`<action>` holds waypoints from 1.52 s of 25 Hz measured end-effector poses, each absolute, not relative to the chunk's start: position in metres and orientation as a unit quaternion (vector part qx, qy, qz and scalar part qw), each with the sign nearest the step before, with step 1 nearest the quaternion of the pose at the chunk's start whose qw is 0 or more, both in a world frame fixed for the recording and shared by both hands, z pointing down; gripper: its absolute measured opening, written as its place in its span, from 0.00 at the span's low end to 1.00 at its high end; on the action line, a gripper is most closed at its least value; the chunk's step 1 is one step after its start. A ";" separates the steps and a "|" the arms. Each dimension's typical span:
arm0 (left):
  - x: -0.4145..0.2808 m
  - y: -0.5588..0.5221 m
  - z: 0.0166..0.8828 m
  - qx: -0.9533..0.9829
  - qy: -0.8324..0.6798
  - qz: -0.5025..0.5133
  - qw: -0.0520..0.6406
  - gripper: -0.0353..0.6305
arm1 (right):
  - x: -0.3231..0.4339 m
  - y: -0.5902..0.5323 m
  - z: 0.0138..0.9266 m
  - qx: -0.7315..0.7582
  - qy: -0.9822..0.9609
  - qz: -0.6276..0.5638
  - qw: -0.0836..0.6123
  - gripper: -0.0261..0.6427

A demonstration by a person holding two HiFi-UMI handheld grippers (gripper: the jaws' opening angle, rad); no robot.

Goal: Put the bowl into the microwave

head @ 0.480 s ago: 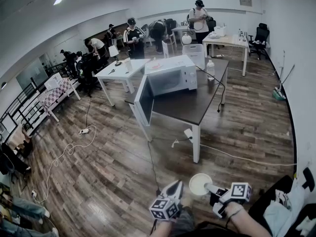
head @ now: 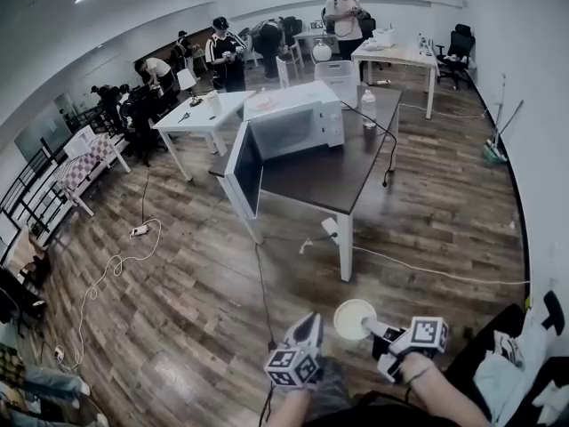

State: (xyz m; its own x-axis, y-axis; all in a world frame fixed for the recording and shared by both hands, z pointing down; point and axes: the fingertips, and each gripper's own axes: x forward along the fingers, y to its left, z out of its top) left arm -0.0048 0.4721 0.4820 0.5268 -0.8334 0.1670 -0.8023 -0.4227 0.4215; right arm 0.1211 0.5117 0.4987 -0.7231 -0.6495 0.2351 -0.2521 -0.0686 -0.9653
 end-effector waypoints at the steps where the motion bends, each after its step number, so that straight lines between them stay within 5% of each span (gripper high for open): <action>1: -0.006 0.466 0.482 0.842 -0.486 -0.035 0.230 0.07 | 0.120 0.507 0.499 -0.340 0.664 -0.648 0.153 0.25; 38: -0.052 0.198 0.478 0.855 -0.456 -0.037 0.243 0.07 | 0.055 0.237 0.497 -0.342 0.635 -0.666 0.188 0.25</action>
State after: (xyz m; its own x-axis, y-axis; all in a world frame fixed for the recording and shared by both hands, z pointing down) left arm -0.0520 0.1977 0.4782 0.5819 -0.7976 0.1589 -0.7618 -0.4662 0.4498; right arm 0.0546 0.2375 0.4966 -0.6945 -0.6861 0.2167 -0.1843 -0.1215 -0.9753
